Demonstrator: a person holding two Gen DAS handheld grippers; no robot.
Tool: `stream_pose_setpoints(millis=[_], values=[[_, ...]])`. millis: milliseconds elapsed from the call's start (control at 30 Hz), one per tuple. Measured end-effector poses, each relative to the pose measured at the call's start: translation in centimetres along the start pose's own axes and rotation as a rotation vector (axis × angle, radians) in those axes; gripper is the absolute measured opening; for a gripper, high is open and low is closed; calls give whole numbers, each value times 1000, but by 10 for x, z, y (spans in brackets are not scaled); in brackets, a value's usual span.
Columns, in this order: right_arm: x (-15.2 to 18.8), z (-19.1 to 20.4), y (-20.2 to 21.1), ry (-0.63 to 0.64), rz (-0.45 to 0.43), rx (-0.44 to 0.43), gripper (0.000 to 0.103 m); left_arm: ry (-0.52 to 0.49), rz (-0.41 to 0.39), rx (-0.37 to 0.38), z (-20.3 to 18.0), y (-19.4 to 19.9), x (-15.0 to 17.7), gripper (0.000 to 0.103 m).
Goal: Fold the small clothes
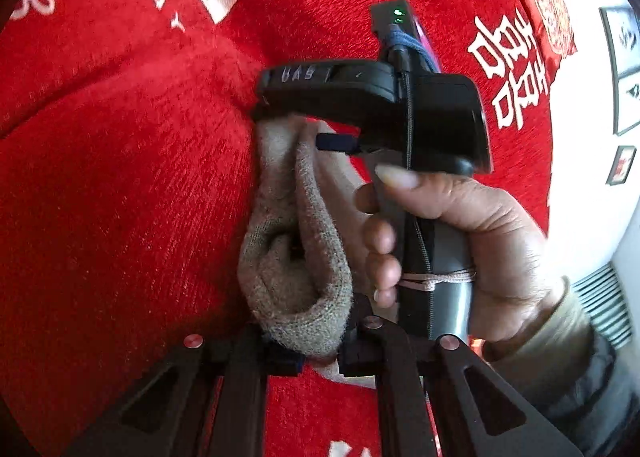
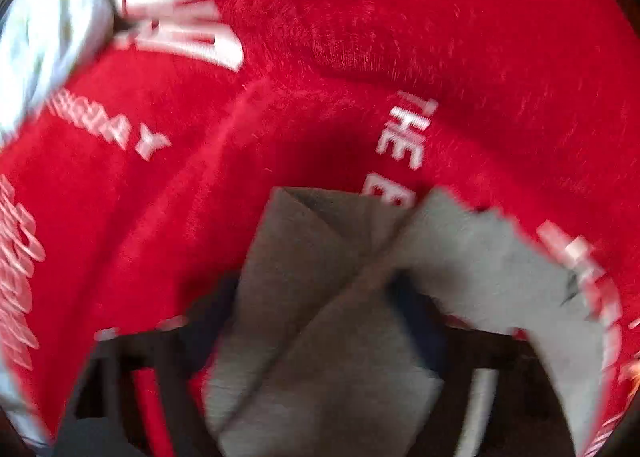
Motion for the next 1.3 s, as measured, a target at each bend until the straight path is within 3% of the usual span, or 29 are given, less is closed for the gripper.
stream_pose_setpoints(millis=[67, 167, 267, 400, 600, 967, 1300], values=[[2, -15, 9, -43, -14, -12, 31, -45, -26, -47, -7, 3, 1, 11], [8, -43, 29, -145, -74, -151, 25, -125, -71, -108, -21, 8, 3, 11], [13, -53, 44, -177, -133, -223, 24, -209, -114, -165, -39, 16, 6, 11], [20, -75, 57, -255, -182, -318, 24, -271, -148, -187, -55, 26, 9, 11], [23, -88, 70, -294, -214, -369, 24, -319, -141, -244, -67, 27, 9, 11], [30, -113, 105, -296, -267, -386, 24, -433, -98, -363, -102, 20, 21, 11], [43, -140, 133, -281, -299, -376, 24, -523, -80, -408, -140, 13, 37, 11]])
Point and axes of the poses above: each gripper's, at about its wrist camera, not at the fingertips, and y roughly against the way its jaws point, z to its left, x to its underside, the point moved 3 cm from there along -y, roughly the way its jaws point, and after that the axes turned 10 degrees about -x, right-handed, at the moved point
